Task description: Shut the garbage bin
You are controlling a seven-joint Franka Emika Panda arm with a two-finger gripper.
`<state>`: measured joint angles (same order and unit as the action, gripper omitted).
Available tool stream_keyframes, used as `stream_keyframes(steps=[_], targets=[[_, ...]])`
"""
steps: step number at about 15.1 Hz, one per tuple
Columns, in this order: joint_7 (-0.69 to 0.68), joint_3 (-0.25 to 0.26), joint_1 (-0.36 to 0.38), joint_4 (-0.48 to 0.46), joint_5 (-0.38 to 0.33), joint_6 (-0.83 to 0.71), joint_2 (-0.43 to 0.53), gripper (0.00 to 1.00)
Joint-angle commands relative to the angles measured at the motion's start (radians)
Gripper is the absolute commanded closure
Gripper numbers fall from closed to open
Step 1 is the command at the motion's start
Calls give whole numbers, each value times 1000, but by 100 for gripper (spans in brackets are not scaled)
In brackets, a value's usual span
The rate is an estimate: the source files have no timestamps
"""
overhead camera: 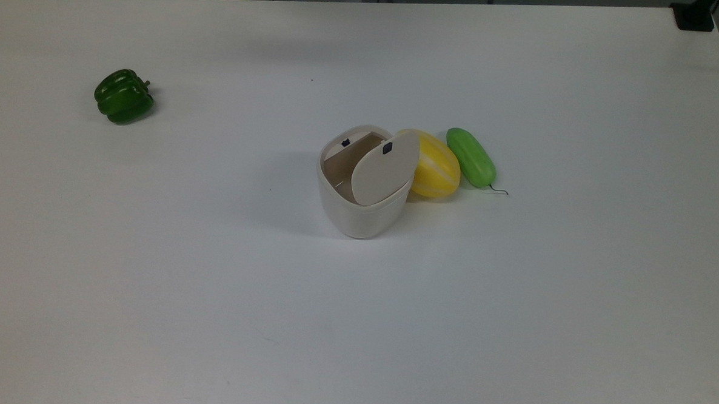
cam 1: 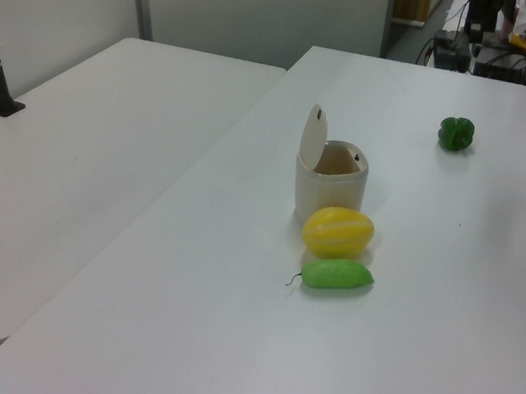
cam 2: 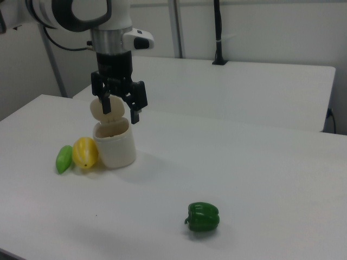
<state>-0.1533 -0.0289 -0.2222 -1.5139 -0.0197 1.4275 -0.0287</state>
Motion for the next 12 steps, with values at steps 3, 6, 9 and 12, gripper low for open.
stream_keyframes(steps=[3, 6, 9, 12], targets=[[44, 3, 4, -14, 14, -21, 18, 0], [63, 3, 14, -12, 9, -13, 3, 0], [69, 3, 17, -15, -2, 54, 1, 0], [66, 3, 32, -14, -2, 57, -13, 0]])
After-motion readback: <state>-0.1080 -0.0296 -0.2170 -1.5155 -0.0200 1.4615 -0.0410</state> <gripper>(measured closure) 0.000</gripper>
